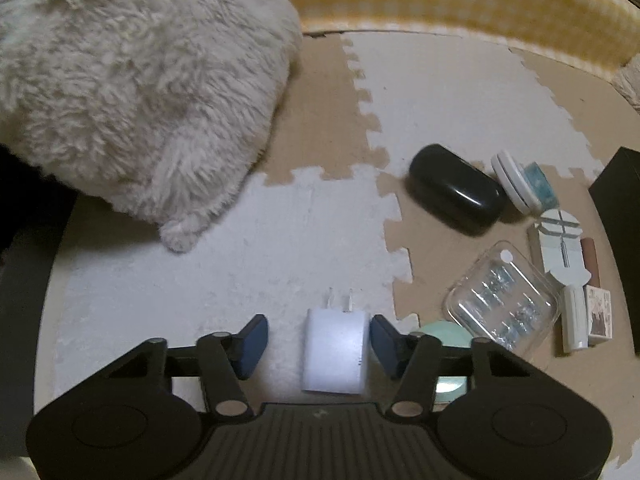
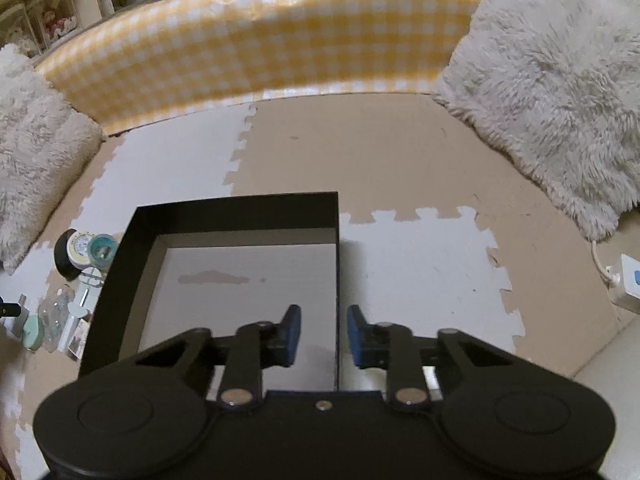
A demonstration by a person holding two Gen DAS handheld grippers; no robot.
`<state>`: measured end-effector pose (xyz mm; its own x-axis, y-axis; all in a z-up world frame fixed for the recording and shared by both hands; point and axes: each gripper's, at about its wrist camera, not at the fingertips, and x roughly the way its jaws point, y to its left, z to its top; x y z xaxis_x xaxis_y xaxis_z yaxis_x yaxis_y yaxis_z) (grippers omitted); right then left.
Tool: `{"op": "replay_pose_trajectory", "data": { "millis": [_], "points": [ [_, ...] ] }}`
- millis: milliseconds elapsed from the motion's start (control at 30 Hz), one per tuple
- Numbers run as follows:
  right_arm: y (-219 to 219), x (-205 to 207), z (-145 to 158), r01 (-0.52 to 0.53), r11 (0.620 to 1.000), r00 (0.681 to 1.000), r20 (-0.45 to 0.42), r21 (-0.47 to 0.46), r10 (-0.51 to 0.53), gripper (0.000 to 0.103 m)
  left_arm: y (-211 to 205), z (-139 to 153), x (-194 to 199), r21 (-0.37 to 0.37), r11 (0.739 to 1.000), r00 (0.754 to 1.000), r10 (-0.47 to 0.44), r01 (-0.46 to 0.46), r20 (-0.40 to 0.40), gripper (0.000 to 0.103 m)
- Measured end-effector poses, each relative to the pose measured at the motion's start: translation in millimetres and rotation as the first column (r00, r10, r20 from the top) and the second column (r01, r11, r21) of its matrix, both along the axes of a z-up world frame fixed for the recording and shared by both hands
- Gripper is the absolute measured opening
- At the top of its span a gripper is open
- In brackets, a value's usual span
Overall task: Organize rigid objects
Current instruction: 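Reach the left gripper down and grasp the white plug charger, then carry the charger into the black box and open the left gripper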
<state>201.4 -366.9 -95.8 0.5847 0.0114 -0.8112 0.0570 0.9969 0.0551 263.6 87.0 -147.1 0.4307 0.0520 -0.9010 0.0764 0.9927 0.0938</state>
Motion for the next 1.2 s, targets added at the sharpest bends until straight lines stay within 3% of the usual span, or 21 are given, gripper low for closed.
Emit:
{"op": "replay_pose_trajectory", "data": {
  "millis": [133,300,400,567,733,833,1033,1067,1200],
  "points": [
    [-1,3,-2,-0.004,1.000,1.000,-0.014,-0.019,0.004,0.008,-7,-6,0,-0.008,1.000,0.999,-0.029,0.029,-0.024,0.038],
    [-3,7,-6,0.001,1.000,1.000,-0.031,-0.020,-0.001,0.004,-10,-6,-1,0.001,1.000,0.999,-0.026,0.026,-0.027,0.037],
    [-4,8,-8,0.005,1.000,0.999,-0.043,-0.021,-0.006,0.004,-10,7,-4,-0.020,1.000,1.000,0.000,0.000,0.017,0.037],
    [-5,7,-7,0.007,1.000,0.999,-0.035,-0.003,-0.007,0.002,-23,37,-12,-0.127,0.992,0.994,0.014,-0.001,0.107,0.037],
    [-5,7,-7,0.006,1.000,0.999,-0.036,-0.008,-0.006,0.002,-62,67,-28,-0.247,0.966,0.985,-0.032,0.073,0.167,0.037],
    [-5,6,-7,0.009,1.000,0.999,-0.034,-0.006,-0.009,0.002,-93,76,-34,-0.331,0.937,0.984,-0.062,0.115,0.167,0.037],
    [-4,6,-7,0.010,1.000,0.999,-0.035,-0.008,-0.010,0.002,-151,82,-38,-0.411,0.894,0.979,-0.114,0.175,0.168,0.037],
    [-4,6,-7,0.010,1.000,0.999,-0.035,-0.009,-0.010,0.002,-157,82,-41,-0.447,0.875,0.979,-0.125,0.186,0.163,0.037],
    [-4,6,-7,0.010,1.000,0.999,-0.035,-0.010,-0.010,0.002,-185,78,-44,-0.476,0.861,0.981,-0.120,0.179,0.153,0.037]
  ]
}}
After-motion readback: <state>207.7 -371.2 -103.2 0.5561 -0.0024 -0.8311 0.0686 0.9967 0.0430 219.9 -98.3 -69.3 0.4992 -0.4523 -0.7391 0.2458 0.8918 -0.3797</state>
